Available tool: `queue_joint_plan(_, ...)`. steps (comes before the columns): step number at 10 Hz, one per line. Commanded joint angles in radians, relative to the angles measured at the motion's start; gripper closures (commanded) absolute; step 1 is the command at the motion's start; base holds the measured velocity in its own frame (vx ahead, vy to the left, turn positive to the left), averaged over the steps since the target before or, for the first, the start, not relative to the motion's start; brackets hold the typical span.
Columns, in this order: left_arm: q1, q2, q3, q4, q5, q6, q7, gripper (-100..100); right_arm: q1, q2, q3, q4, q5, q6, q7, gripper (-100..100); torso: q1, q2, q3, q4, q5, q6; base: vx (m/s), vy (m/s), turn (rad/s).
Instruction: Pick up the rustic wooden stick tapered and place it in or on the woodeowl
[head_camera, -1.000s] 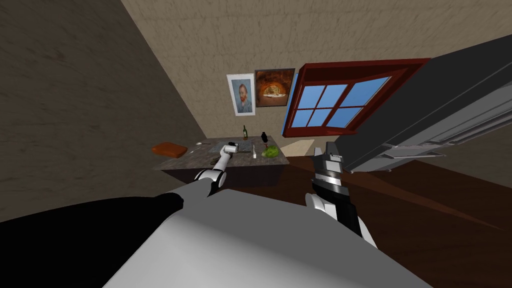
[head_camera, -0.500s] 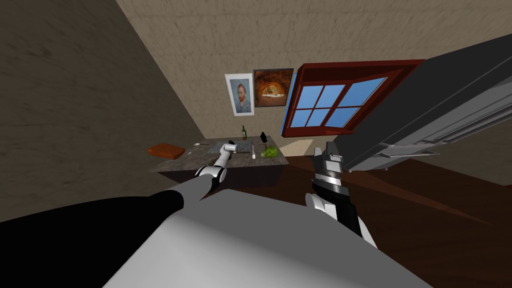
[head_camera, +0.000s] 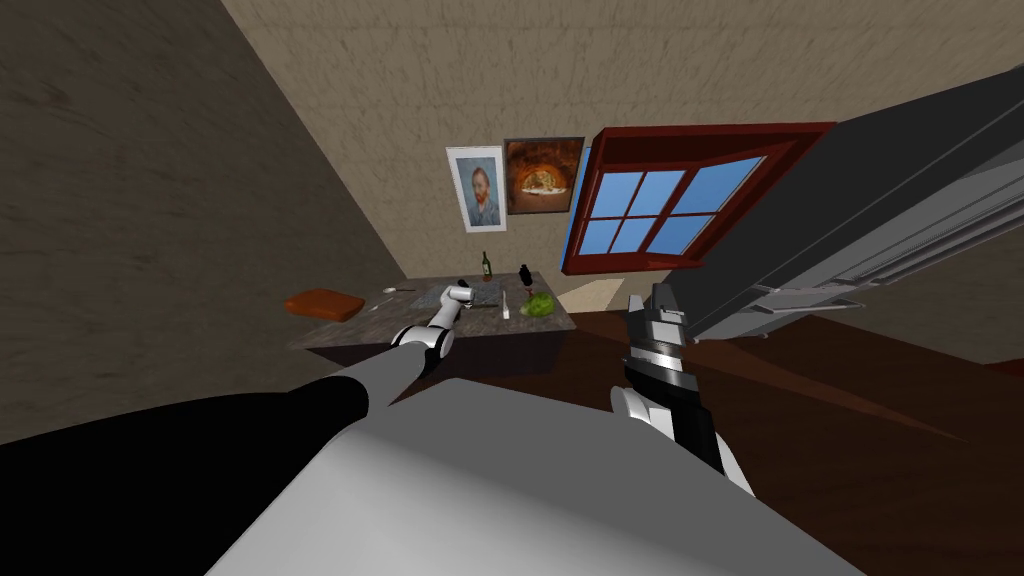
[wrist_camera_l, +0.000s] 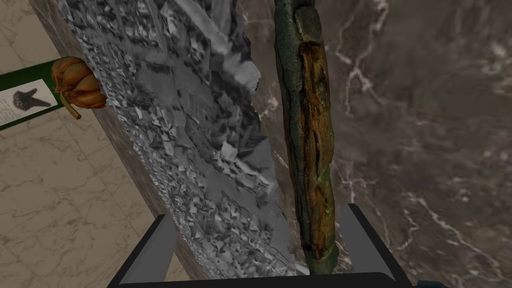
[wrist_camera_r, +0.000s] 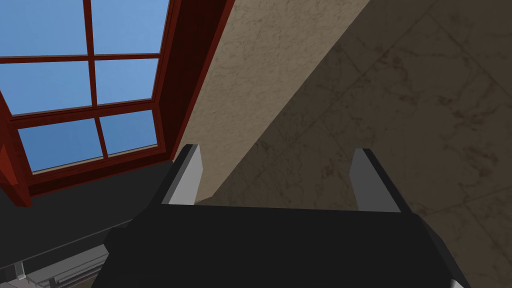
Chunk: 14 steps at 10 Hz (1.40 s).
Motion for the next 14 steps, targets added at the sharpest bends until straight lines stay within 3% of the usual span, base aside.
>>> queue_joint_plan(1,-0.038,0.014,0.004,0.050,-0.004,0.033,-0.002,-100,0.000,0.000,0.000,0.000,0.000,0.000,0.000,0,0.000,0.000,0.000,0.000,0.000,0.000,0.028,-0.005,-0.038)
queue_joint_plan(2,-0.038,0.014,0.004,0.077,-0.004,0.033,-0.002,-100,0.000,0.000,0.000,0.000,0.000,0.000,0.000,0,0.000,0.000,0.000,0.000,0.000,0.000,0.025,-0.004,-0.022)
queue_joint_plan(4,-0.093,0.034,0.008,0.163,-0.015,0.085,-0.002,-100,0.000,0.000,0.000,0.000,0.000,0.000,0.000,0,0.000,0.000,0.000,0.000,0.000,0.000,0.033,-0.010,-0.047)
queue_joint_plan(8,-0.118,0.044,0.010,0.227,-0.020,0.110,-0.002,-100,0.000,0.000,0.000,0.000,0.000,0.000,0.000,0,0.000,0.000,0.000,0.000,0.000,0.000,0.023,0.000,-0.018)
queue_joint_plan(12,-0.189,0.077,0.014,0.373,-0.038,0.175,-0.001,-100,0.000,0.000,0.000,0.000,0.000,0.000,0.000,0,0.000,-0.001,-0.001,0.000,0.000,0.000,0.041,0.002,-0.042)
queue_joint_plan(14,-0.206,0.088,0.014,0.418,-0.044,0.192,-0.001,-100,0.000,0.000,0.000,0.000,0.000,0.000,0.000,0,0.001,-0.001,-0.001,0.000,0.000,0.000,0.037,0.006,-0.022)
